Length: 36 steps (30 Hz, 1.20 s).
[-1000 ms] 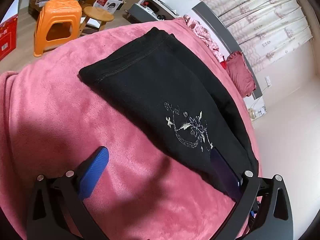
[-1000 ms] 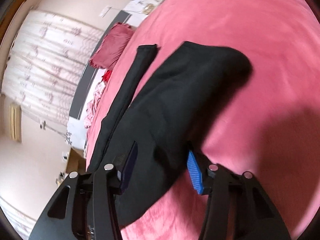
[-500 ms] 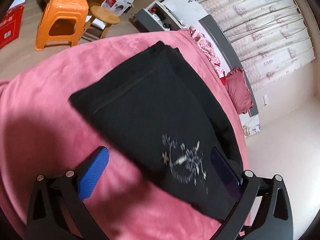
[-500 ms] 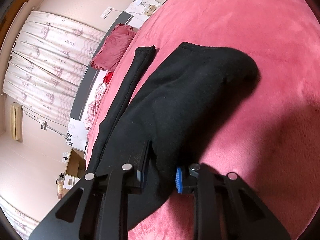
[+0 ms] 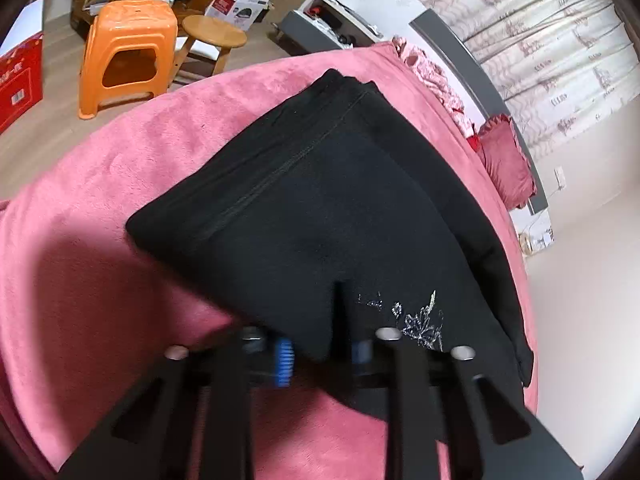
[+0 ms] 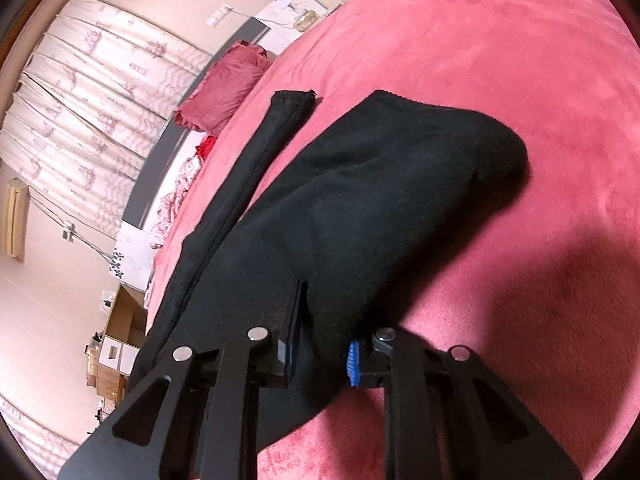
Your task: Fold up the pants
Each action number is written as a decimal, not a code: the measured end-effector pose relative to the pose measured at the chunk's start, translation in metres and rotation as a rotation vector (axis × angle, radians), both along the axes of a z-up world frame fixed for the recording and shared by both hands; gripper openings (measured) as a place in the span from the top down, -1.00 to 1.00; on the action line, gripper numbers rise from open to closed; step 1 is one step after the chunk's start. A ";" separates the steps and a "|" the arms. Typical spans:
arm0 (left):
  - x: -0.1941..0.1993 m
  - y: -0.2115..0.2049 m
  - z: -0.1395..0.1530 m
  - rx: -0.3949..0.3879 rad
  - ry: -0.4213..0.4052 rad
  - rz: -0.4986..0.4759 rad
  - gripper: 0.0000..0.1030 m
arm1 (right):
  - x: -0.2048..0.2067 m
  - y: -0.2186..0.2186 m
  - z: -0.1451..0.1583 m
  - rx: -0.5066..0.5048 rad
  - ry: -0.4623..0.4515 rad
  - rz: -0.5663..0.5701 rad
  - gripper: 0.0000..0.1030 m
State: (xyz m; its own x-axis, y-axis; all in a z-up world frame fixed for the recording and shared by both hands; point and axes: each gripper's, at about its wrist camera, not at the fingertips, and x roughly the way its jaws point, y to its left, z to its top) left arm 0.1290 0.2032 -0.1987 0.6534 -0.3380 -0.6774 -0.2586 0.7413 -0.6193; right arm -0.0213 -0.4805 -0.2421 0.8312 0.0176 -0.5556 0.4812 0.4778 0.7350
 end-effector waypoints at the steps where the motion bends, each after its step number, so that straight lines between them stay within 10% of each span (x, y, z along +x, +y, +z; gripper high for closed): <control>1: 0.000 0.001 0.002 -0.004 -0.001 -0.004 0.84 | 0.002 -0.002 0.003 0.001 0.012 0.002 0.78; 15: -0.038 0.015 0.076 -0.009 -0.125 -0.134 0.89 | -0.012 -0.014 0.089 -0.176 0.036 0.081 0.84; 28: -0.107 0.019 0.035 0.039 0.090 -0.191 0.89 | -0.064 -0.029 0.029 -0.102 0.165 0.065 0.81; 33: -0.099 0.024 0.019 0.007 0.193 -0.166 0.86 | -0.078 -0.054 0.006 0.065 0.118 -0.027 0.45; 36: -0.106 0.029 0.034 0.061 0.169 -0.126 0.47 | -0.084 -0.069 0.022 -0.012 0.178 -0.106 0.18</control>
